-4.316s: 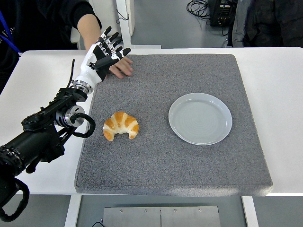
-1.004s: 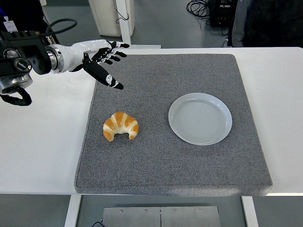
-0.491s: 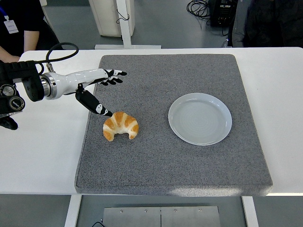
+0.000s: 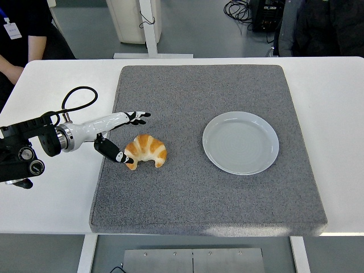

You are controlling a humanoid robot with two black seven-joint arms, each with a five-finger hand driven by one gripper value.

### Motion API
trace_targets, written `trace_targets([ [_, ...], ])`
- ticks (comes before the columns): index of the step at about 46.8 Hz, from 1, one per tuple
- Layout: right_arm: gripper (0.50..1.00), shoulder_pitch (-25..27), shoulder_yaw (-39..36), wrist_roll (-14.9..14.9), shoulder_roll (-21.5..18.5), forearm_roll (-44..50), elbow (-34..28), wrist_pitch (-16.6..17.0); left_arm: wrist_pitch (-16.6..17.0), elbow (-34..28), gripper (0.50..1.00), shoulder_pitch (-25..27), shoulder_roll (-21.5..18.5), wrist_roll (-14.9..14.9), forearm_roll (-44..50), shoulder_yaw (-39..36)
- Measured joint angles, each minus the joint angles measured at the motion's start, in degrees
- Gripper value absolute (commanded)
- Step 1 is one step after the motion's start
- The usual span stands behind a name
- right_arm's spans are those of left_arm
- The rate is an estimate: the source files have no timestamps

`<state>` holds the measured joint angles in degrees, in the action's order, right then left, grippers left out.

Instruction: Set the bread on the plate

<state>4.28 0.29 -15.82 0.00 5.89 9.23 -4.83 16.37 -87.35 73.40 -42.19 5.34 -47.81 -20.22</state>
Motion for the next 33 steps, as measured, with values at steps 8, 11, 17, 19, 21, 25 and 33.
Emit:
trace_targets([
  [8, 1.0, 0.0, -0.03, 0.0, 0.0, 0.0, 0.0, 0.0, 0.58, 0.86, 0.937, -2.47, 1.36, 0.19, -0.06, 1.96],
  [11, 1.0, -0.01, -0.03, 0.0, 0.0, 0.0, 0.0, 0.0, 1.41, 1.06, 0.937, -2.9, 1.97, 0.27, -0.08, 2.02],
  [17, 1.0, -0.02, 0.02, 0.0, 0.0, 0.0, 0.0, 0.0, 2.24, 2.18, 0.936, -3.63, 3.57, 1.12, -0.09, 2.04],
  [19, 1.0, -0.01, 0.04, 0.0, 0.0, 0.0, 0.0, 0.0, 2.35, 2.58, 0.936, -3.68, 3.91, 1.32, -0.09, 2.04],
  [21, 1.0, 0.01, 0.05, 0.0, 0.0, 0.0, 0.0, 0.0, 2.63, 3.01, 0.934, -3.87, 4.14, 1.46, -0.09, 2.04],
  [25, 1.0, 0.02, 0.06, 0.0, 0.0, 0.0, 0.0, 0.0, 2.83, 3.7, 0.925, -4.12, 4.85, 1.91, -0.09, 2.04],
  [33, 1.0, -0.01, 0.12, 0.0, 0.0, 0.0, 0.0, 0.0, 3.39, 4.79, 0.898, -4.94, 5.88, 2.21, -0.18, 2.04],
])
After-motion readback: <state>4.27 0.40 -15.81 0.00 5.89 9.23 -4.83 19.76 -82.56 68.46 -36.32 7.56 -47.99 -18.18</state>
